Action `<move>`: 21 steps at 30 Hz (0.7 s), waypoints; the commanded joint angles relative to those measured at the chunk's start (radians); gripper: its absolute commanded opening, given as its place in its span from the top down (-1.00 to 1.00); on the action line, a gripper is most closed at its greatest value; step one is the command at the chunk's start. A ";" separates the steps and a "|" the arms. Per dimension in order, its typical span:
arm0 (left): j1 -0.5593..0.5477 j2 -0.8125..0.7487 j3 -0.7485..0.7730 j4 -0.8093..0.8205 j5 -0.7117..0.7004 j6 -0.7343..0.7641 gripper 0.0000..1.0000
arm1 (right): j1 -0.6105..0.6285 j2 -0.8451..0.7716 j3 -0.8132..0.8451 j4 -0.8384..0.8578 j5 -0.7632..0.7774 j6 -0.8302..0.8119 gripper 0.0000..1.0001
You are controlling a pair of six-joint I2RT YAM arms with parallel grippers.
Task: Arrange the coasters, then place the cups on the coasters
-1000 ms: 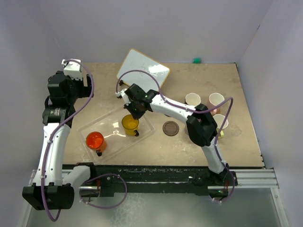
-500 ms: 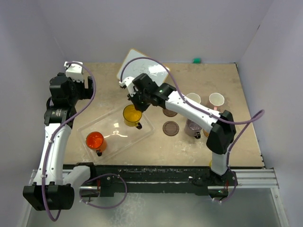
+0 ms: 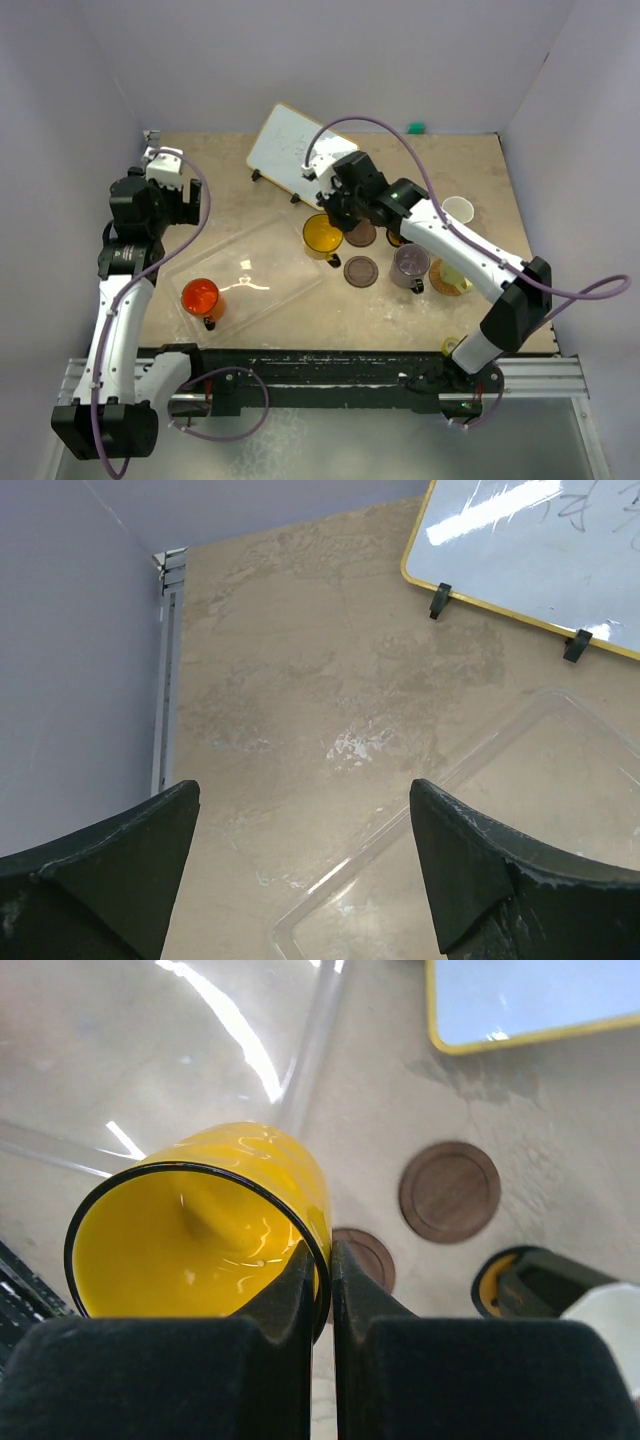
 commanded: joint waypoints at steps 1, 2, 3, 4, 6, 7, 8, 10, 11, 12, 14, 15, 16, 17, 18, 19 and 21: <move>0.007 -0.063 -0.051 0.091 0.067 0.010 -0.65 | -0.071 -0.118 -0.049 0.090 0.015 -0.009 1.00; 0.007 -0.072 -0.057 0.092 0.082 0.006 -0.66 | -0.085 -0.129 -0.063 0.093 0.016 -0.011 1.00; 0.007 -0.079 -0.065 0.097 0.094 0.001 -0.66 | -0.101 -0.137 -0.076 0.096 0.019 -0.013 1.00; 0.007 -0.086 -0.071 0.103 0.104 -0.002 -0.66 | -0.112 -0.144 -0.087 0.098 0.023 -0.015 1.00; 0.006 -0.100 -0.089 0.112 0.121 -0.005 -0.66 | -0.128 -0.156 -0.101 0.102 0.026 -0.016 1.00; 0.006 -0.103 -0.092 0.112 0.133 -0.006 -0.66 | -0.137 -0.161 -0.106 0.104 0.028 -0.016 1.00; 0.007 -0.102 -0.096 0.112 0.144 -0.006 -0.67 | -0.144 -0.166 -0.111 0.106 0.027 -0.015 1.00; 0.007 -0.095 -0.103 0.114 0.165 -0.009 -0.67 | -0.154 -0.172 -0.116 0.107 0.022 -0.012 1.00; 0.007 -0.091 -0.107 0.116 0.174 -0.010 -0.67 | -0.158 -0.173 -0.118 0.108 0.019 -0.008 1.00; 0.007 -0.090 -0.109 0.120 0.181 -0.010 -0.67 | -0.160 -0.174 -0.120 0.110 0.016 -0.005 1.00; 0.007 -0.088 -0.115 0.124 0.189 -0.013 -0.68 | -0.164 -0.172 -0.122 0.110 0.017 0.001 1.00; 0.007 -0.088 -0.116 0.125 0.191 -0.012 -0.68 | -0.164 -0.171 -0.122 0.110 0.017 0.003 1.00; 0.007 -0.091 -0.118 0.128 0.192 -0.013 -0.68 | -0.165 -0.169 -0.122 0.110 0.017 0.005 1.00; 0.007 -0.094 -0.121 0.128 0.193 -0.013 -0.69 | -0.165 -0.167 -0.122 0.111 0.017 0.005 1.00; 0.007 -0.097 -0.122 0.131 0.194 -0.012 -0.69 | -0.165 -0.164 -0.120 0.112 0.021 0.006 1.00; 0.007 -0.097 -0.126 0.134 0.196 -0.012 -0.70 | -0.166 -0.160 -0.117 0.111 0.024 0.009 1.00; 0.007 -0.097 -0.134 0.140 0.203 -0.011 -0.71 | -0.166 -0.153 -0.112 0.110 0.038 0.011 1.00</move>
